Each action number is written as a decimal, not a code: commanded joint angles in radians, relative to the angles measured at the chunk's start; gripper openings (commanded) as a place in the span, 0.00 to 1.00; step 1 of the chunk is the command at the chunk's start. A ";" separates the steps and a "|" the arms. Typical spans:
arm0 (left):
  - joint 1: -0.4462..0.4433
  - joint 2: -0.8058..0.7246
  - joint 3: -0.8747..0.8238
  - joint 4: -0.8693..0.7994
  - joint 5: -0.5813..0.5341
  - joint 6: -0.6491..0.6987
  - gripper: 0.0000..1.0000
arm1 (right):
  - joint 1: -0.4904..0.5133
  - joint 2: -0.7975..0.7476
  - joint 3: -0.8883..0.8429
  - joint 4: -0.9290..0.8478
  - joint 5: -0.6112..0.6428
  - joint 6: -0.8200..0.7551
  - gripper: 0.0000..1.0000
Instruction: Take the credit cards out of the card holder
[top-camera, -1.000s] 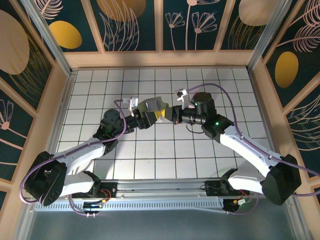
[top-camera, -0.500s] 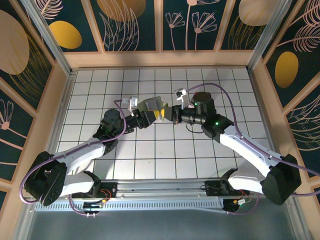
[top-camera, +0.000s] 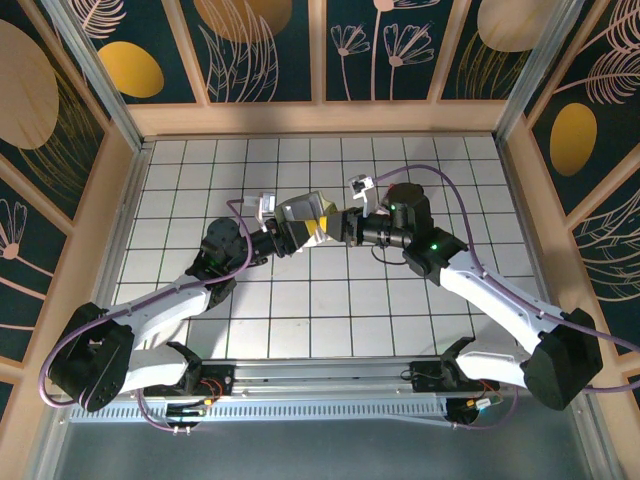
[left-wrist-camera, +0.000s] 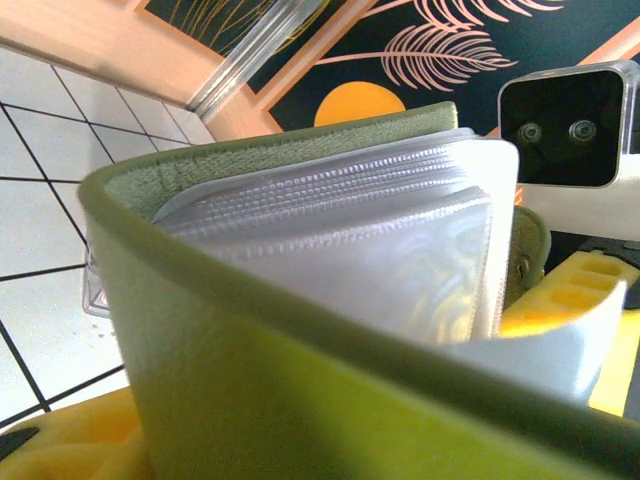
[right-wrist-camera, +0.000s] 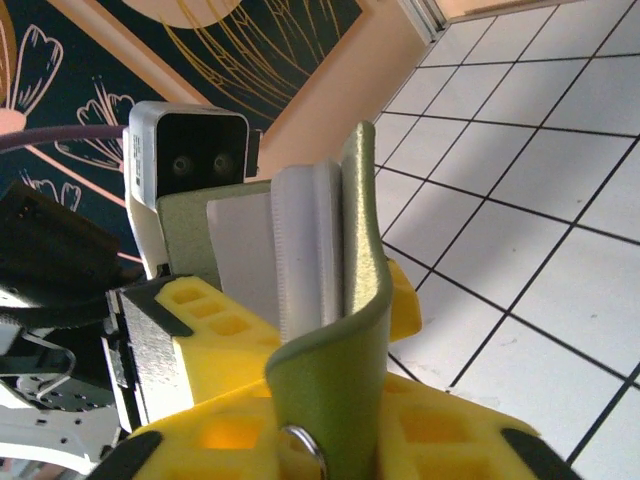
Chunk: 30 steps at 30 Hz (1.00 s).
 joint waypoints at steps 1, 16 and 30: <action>-0.006 -0.025 0.013 0.086 0.056 -0.001 0.57 | 0.011 0.003 0.014 0.052 -0.032 -0.007 0.14; -0.007 -0.023 0.019 0.074 0.048 -0.002 0.94 | 0.009 -0.018 0.026 0.016 0.022 -0.003 0.00; -0.007 -0.053 0.007 0.053 0.026 0.001 0.69 | 0.004 -0.028 0.020 0.010 0.058 -0.001 0.00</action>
